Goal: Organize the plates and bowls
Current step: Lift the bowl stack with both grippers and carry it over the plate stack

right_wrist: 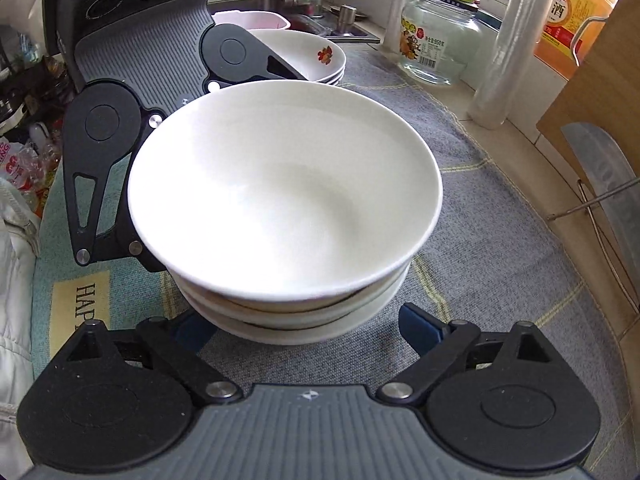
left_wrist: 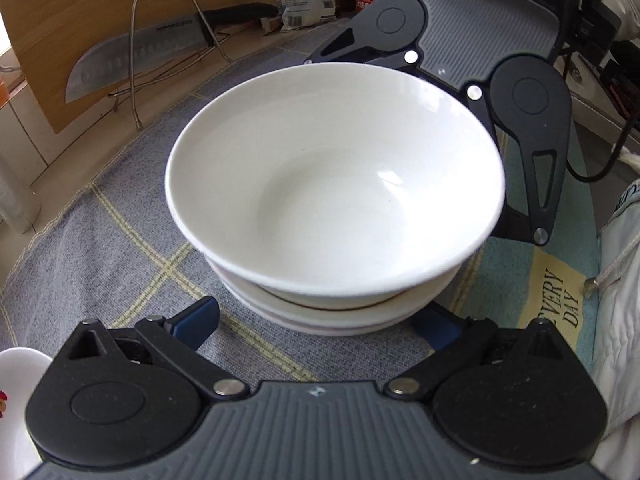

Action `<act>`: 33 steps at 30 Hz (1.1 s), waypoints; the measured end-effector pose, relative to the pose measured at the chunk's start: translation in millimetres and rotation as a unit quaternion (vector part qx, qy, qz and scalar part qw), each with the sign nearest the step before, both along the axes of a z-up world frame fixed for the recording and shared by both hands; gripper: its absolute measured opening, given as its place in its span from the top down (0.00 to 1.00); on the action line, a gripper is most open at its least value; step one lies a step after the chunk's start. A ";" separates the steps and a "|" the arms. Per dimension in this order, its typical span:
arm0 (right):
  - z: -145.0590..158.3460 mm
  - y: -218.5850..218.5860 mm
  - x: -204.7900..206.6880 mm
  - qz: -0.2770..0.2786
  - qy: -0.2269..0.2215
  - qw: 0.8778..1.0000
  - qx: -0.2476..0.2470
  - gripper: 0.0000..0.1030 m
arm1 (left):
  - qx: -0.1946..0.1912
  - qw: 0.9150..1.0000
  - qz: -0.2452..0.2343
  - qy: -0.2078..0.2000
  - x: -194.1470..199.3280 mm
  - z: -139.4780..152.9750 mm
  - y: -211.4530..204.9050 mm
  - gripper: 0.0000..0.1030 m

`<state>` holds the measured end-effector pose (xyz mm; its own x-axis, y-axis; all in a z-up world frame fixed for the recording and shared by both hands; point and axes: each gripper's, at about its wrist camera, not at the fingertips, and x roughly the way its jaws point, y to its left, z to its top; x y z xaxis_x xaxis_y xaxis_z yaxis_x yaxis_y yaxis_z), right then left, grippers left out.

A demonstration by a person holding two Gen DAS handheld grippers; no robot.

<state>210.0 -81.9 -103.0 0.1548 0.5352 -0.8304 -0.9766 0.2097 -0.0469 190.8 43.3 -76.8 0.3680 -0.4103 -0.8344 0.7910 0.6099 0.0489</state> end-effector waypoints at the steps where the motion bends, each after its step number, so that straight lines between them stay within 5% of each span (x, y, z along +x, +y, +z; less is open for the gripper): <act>1: 0.9 0.8 0.2 0.004 0.001 1.000 -0.001 0.07 | 0.003 1.000 -0.008 0.000 0.8 0.5 -0.6 0.01; 12: 2.6 3.8 5.0 0.029 0.018 0.999 -0.004 0.13 | -0.006 0.998 -0.064 -0.003 9.0 3.9 2.3 0.09; 33: 10.1 9.4 -6.6 0.038 -0.006 0.999 -0.022 0.17 | -0.029 0.997 -0.072 -0.017 4.3 9.0 2.8 0.14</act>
<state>203.4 -72.5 -93.0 0.1241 0.5093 -0.8516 -0.9891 0.1318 -0.0653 195.1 46.2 -67.8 0.3302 -0.5086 -0.7952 0.8686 0.4934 0.0452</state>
